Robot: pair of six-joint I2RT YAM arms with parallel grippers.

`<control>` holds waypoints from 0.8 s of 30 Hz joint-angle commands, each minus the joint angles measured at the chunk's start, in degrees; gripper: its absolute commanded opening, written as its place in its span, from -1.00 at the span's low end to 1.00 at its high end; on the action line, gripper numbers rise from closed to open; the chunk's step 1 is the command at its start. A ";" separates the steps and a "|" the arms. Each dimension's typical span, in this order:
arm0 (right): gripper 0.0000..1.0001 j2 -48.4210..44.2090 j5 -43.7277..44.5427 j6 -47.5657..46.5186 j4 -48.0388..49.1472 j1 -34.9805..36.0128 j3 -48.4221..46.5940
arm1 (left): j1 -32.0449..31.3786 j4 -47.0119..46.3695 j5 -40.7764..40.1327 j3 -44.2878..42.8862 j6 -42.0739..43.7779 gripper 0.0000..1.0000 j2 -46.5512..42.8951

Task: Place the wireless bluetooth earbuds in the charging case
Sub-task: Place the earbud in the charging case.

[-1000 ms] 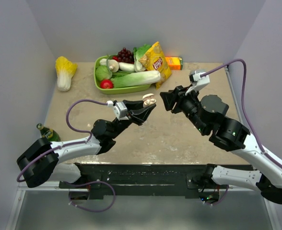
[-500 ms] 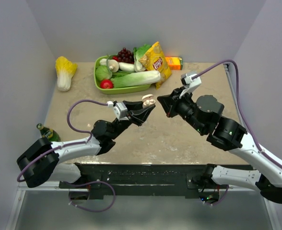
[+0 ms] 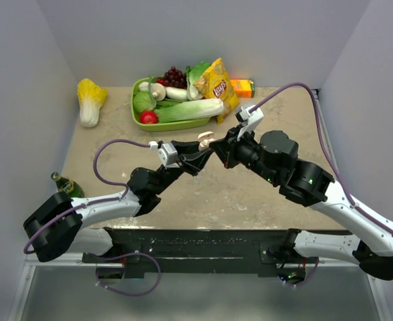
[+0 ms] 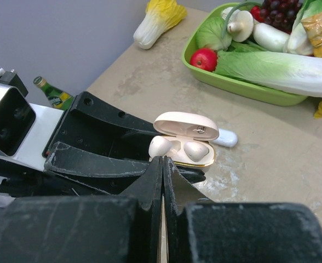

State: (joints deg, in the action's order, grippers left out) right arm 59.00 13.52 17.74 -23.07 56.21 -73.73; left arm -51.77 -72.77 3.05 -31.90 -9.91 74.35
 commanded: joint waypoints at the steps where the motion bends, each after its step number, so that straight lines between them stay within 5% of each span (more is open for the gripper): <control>1: -1.00 0.32 -2.00 -1.13 0.39 -0.04 -1.06 | 0.00 -5.36 -0.24 -0.44 0.16 -1.00 0.01; 24: -1.00 2.26 0.28 -1.65 1.36 -0.13 -2.11 | 0.00 -5.98 0.55 0.00 -0.11 -1.00 0.01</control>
State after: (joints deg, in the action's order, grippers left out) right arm 61.06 12.78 16.97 -23.16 56.21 -73.76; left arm -51.77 -72.77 3.14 -31.90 -9.91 74.37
